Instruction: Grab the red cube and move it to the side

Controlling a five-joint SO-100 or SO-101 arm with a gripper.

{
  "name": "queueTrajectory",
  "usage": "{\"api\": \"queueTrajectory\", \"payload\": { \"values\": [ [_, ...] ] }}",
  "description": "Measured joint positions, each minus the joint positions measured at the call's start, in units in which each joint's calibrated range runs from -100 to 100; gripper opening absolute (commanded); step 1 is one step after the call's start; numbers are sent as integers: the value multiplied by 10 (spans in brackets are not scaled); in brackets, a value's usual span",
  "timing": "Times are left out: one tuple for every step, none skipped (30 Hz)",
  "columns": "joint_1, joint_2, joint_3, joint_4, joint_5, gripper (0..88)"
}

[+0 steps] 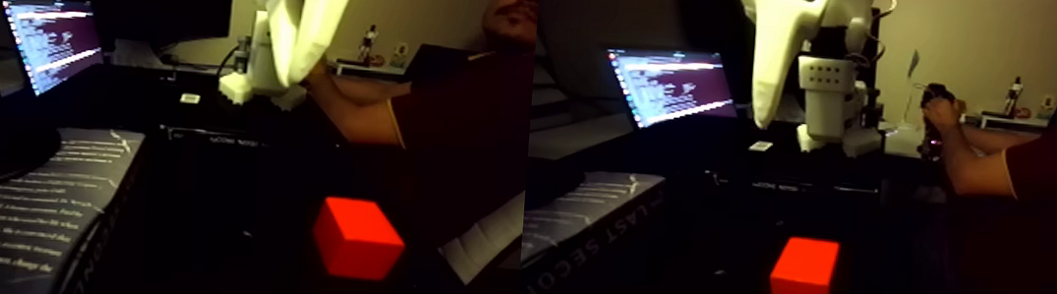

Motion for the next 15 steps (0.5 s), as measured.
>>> {"api": "queueTrajectory", "payload": {
  "values": [
    [0,19,-23,15,0,15],
    [0,40,-45,30,0,15],
    [0,58,-67,45,0,15],
    [0,75,-88,56,0,15],
    [0,89,-105,64,0,15],
    [0,101,-120,66,0,15],
    [0,114,-132,68,0,15],
    [0,125,-142,69,0,15],
    [0,135,-152,70,0,15],
    [0,145,-160,70,0,15],
    [0,153,-164,73,0,15],
    [0,160,-167,74,0,15],
    [0,167,-167,74,0,15],
    [-3,174,-167,74,0,15],
    [-7,180,-167,74,0,15]
  ]
}}
